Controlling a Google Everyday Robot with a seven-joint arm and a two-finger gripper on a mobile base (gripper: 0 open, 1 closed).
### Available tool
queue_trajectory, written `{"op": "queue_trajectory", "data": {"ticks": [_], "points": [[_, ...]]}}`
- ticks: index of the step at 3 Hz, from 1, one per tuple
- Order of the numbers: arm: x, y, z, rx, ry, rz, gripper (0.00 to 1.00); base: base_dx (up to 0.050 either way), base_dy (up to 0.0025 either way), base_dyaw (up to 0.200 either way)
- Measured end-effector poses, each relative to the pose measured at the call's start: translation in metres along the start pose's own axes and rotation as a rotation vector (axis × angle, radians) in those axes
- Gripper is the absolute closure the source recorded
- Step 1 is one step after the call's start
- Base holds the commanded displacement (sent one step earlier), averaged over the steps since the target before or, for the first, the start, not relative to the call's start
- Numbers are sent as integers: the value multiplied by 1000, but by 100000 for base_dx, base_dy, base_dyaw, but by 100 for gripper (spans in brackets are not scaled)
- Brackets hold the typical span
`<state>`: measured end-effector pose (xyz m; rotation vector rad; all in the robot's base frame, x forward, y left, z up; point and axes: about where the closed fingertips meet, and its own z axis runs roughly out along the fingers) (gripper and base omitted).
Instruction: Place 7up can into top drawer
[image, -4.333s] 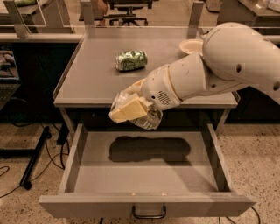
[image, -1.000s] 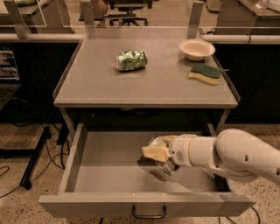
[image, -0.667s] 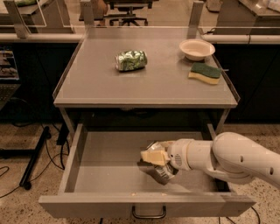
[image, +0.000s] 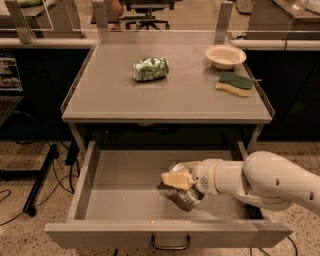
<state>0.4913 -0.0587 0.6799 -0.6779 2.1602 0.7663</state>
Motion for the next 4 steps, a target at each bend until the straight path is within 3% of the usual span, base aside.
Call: {"op": "queue_trajectory", "data": {"ticks": [2, 3, 4], "points": [[0, 0, 0, 0, 0, 0, 12, 0, 0, 0], [0, 0, 0, 0, 0, 0, 0, 0, 0, 0], [0, 0, 0, 0, 0, 0, 0, 0, 0, 0]]}}
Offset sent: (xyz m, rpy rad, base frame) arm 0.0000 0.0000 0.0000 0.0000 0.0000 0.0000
